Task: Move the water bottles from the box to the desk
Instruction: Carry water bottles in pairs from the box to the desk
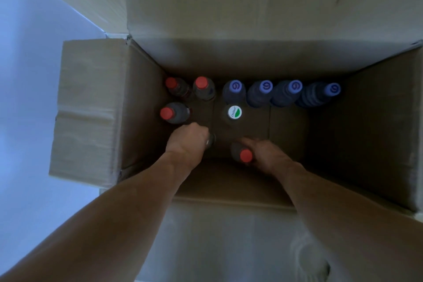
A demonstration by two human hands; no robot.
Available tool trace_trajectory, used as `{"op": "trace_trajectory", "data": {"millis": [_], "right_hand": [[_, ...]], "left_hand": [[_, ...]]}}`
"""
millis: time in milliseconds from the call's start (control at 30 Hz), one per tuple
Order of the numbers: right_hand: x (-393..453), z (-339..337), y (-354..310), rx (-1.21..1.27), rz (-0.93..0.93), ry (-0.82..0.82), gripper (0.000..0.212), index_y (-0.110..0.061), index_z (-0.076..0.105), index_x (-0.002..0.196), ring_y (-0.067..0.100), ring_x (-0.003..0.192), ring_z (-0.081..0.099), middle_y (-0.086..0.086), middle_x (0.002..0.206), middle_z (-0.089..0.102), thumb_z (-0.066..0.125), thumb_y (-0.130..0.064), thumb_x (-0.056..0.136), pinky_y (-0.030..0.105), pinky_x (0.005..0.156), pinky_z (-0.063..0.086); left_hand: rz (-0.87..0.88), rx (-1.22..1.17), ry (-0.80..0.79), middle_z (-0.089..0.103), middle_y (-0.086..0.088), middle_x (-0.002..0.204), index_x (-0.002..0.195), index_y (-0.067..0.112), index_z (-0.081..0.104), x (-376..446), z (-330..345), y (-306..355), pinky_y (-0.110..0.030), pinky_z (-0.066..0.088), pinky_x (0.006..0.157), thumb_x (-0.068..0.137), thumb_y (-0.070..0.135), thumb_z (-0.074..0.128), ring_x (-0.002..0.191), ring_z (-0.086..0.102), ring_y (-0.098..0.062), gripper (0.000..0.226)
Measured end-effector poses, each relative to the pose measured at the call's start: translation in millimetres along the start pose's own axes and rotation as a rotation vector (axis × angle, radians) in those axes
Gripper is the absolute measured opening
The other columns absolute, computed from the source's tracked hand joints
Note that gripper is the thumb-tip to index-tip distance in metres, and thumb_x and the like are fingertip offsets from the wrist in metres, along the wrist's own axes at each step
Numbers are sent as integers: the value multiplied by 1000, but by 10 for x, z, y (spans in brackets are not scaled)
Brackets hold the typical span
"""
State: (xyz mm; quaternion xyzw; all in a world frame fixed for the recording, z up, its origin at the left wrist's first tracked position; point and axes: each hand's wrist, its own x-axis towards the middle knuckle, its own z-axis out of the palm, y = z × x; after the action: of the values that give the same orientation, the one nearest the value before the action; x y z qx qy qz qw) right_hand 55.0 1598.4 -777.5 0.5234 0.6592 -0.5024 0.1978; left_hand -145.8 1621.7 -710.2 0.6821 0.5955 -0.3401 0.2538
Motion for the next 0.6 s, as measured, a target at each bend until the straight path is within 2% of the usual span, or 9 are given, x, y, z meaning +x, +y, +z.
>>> {"op": "trace_trajectory", "data": {"millis": [133, 267, 333, 467, 600], "right_hand": [[-134, -102, 342, 33, 59, 77, 71, -27, 40, 150, 30, 131, 50, 10, 145, 52, 70, -12, 87, 38, 111, 38], [-124, -171, 536, 77, 64, 130, 73, -30, 41, 149, 32, 129, 50, 12, 142, 52, 69, -9, 86, 37, 110, 39], [-117, -199, 579, 92, 54, 142, 76, -28, 41, 149, 32, 130, 49, 12, 144, 50, 72, -8, 83, 37, 111, 38], [-107, -226, 600, 102, 19, 157, 80, -24, 40, 150, 31, 131, 48, 12, 144, 48, 76, -8, 79, 33, 111, 37], [-48, -229, 614, 122, 18, 167, 85, -25, 40, 149, 30, 131, 48, 10, 144, 48, 79, -7, 75, 32, 110, 38]], "left_hand": [[60, -53, -4, 63, -10, 118, 121, 13, 60, 66, -62, 218, -37, 51, 87, 95, 11, 62, 110, 62, -27, 26], [122, -163, 79, 57, -8, 125, 124, 15, 60, 123, -6, 277, -37, 49, 91, 96, 19, 62, 113, 60, -28, 28], [150, -251, 89, 52, -6, 131, 130, 19, 57, 139, 84, 240, -38, 50, 92, 93, 25, 66, 115, 59, -29, 39], [156, -301, -16, 41, -5, 145, 146, 34, 45, 212, 278, 136, -44, 49, 100, 88, 29, 73, 125, 55, -31, 65], [178, -332, -105, 36, -5, 153, 151, 41, 35, 375, 365, 38, -45, 44, 107, 77, 28, 84, 133, 48, -31, 90]]}}
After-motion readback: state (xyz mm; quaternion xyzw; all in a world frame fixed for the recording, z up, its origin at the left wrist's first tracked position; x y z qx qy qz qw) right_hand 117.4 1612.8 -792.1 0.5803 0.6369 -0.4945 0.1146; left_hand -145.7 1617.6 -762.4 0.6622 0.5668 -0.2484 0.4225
